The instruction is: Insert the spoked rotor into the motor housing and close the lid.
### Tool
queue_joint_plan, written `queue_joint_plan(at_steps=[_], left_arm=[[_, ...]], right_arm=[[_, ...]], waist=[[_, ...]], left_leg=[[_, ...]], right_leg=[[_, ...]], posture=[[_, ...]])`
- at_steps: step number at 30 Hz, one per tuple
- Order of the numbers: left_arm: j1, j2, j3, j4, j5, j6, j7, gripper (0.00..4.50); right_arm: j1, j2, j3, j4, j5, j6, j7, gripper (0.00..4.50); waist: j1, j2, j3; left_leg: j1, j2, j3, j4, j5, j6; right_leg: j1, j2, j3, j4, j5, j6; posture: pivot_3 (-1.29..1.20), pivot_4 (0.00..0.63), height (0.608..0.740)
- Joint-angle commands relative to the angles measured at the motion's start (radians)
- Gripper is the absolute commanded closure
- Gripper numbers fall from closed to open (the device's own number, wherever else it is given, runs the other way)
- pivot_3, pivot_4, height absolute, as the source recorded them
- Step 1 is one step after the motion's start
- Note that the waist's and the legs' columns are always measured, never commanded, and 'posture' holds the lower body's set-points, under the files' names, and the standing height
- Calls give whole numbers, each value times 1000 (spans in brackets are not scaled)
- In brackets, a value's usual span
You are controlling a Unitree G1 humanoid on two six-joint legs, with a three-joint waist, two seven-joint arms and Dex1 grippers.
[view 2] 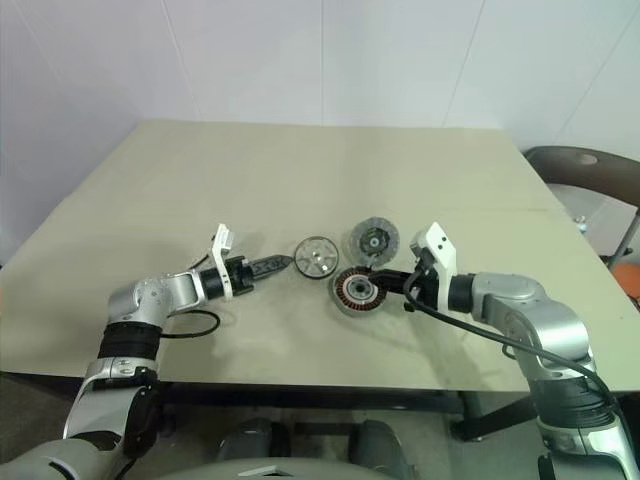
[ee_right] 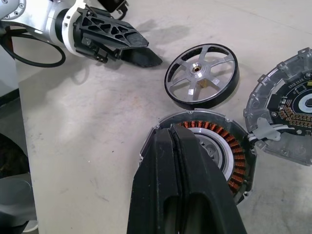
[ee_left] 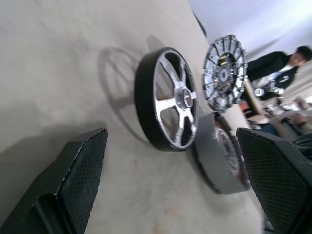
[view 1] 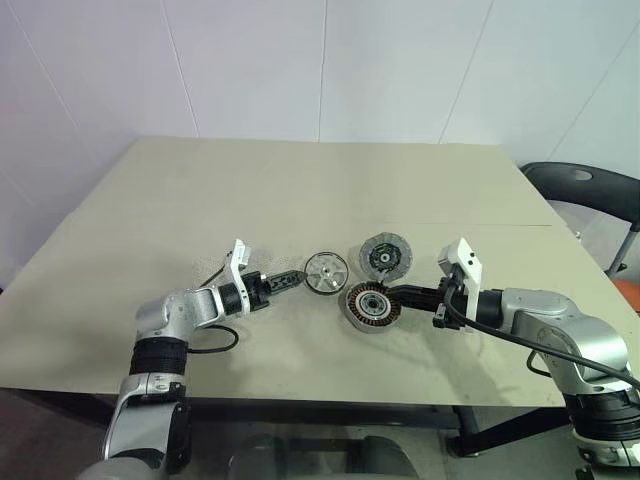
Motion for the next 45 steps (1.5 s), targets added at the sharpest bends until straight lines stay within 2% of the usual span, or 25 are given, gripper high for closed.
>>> queue_joint_plan(at_steps=[1,9,12,18,21,24,30,36,40,45], left_arm=[[-32,-53,-28,60,-15,57,7,0],[-167,-124,-40,285,66,-55,19,0],[-222,-128,-4,390,85,-113,42,0],[-267,-115,28,489,91,-142,30,1988],[-262,-116,26,497,97,-138,20,3103],[-259,-123,32,495,97,-130,19,4035],[-275,-136,76,472,55,-106,0,4090],[-273,-113,179,419,-37,-22,-6,4090],[-238,-94,252,328,-138,119,-2,4090],[-135,-116,215,115,-200,295,31,4090]], right_arm=[[-6,-5,-4,-27,5,-22,-1,4480],[-12,8,11,-21,3,-29,-17,4480],[-13,10,11,-18,3,-32,-25,4480],[-3,7,10,-24,4,-34,-38,4500],[1,10,11,-24,4,-36,-43,4500],[2,13,13,-24,4,-38,-49,4500],[7,14,10,-22,11,-40,-54,4500],[32,-3,-33,-33,52,-28,-39,4500],[69,-23,-60,-40,73,-18,-24,4500],[96,-34,-71,-34,77,-19,-18,4500]], waist=[[2,0,0],[16,0,0],[23,0,0],[19,1,0],[20,1,0],[22,5,-2],[20,5,-2],[15,4,-1],[4,4,-1],[-8,4,-1]], left_leg=[[0,-1,-1,0,0,0],[-1,-11,-8,1,-2,4],[-2,-12,-10,1,-2,4],[-2,-12,-15,1,-2,4],[-2,-13,-19,0,-2,4],[-2,-14,-20,0,-2,4],[-2,-14,-20,2,-2,4],[-4,-14,-20,1,-2,4],[-4,-15,-21,0,-2,4],[-3,-15,-21,1,-2,4]], right_leg=[[1,0,-1,-1,0,0],[7,-11,-7,-5,0,0],[9,-11,-8,-8,3,4],[10,-11,-14,-9,3,9],[9,-10,-15,-9,3,9],[10,-10,-15,-9,4,8],[10,-10,-15,-9,4,8],[7,-10,-15,-9,3,8],[7,-9,-15,-7,3,10],[8,-9,-15,-7,2,10]], posture=[[0,0,740],[0,0,740],[0,0,740],[0,0,740],[0,0,740],[0,0,740],[0,0,740],[0,0,740],[0,0,740],[0,0,740]])
